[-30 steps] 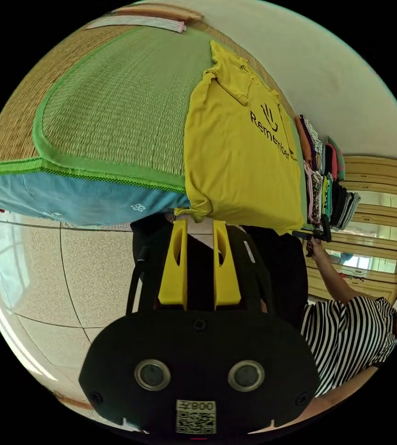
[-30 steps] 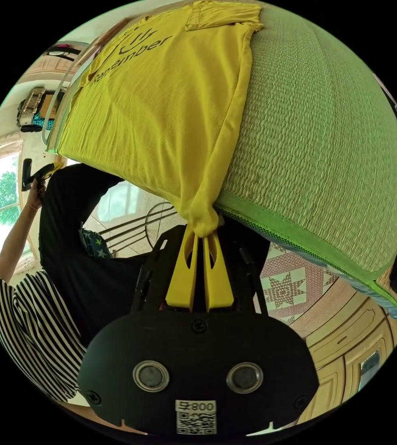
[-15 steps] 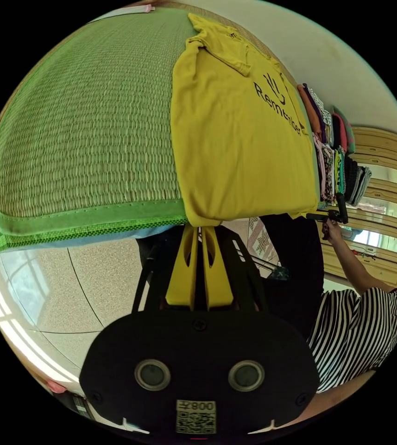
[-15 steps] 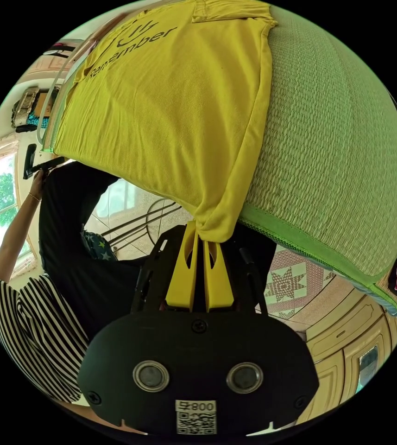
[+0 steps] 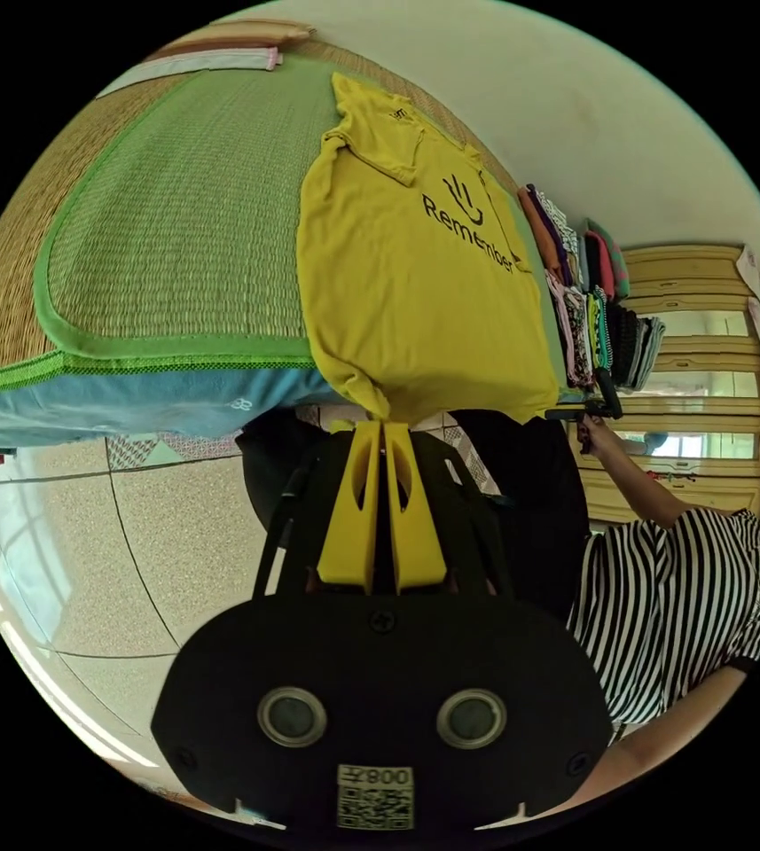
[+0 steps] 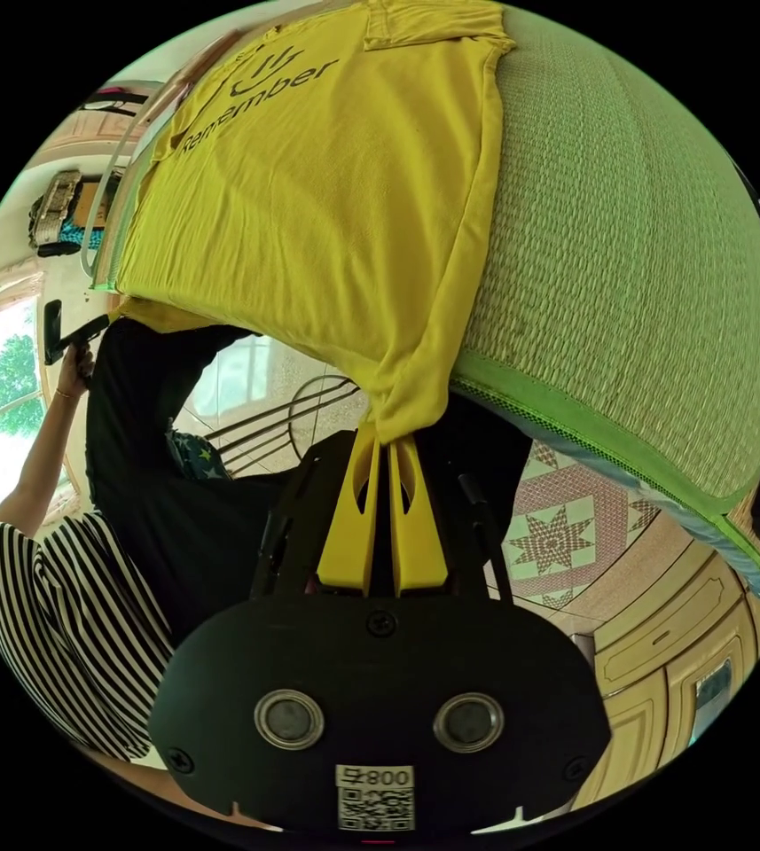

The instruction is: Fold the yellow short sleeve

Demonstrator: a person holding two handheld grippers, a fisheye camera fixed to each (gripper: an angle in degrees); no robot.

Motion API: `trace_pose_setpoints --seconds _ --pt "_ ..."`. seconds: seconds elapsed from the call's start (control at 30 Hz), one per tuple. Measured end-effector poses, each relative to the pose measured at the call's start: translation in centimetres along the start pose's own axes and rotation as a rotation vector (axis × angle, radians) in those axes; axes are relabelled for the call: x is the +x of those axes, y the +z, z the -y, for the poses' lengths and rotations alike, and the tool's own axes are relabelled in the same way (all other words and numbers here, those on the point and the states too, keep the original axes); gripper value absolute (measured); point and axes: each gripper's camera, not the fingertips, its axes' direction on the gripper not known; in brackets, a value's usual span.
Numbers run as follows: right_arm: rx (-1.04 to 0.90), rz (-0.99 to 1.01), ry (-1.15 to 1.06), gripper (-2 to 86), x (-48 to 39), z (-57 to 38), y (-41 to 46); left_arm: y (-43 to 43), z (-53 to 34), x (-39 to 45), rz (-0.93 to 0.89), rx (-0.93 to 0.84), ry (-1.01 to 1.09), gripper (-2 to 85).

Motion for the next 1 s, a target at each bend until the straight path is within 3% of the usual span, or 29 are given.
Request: trace_pose_setpoints --seconds 0.4,1.0 --pt "0.056 0.084 -0.104 0.8 4.7 -6.5 -3.7 -8.5 -12.1 -2.5 -0.191 0.219 -0.013 0.3" --pt "0.404 0.457 -0.166 0.7 16.7 -21.8 -11.1 -18.4 -24.6 -6.2 -0.376 0.468 0.084 0.3"
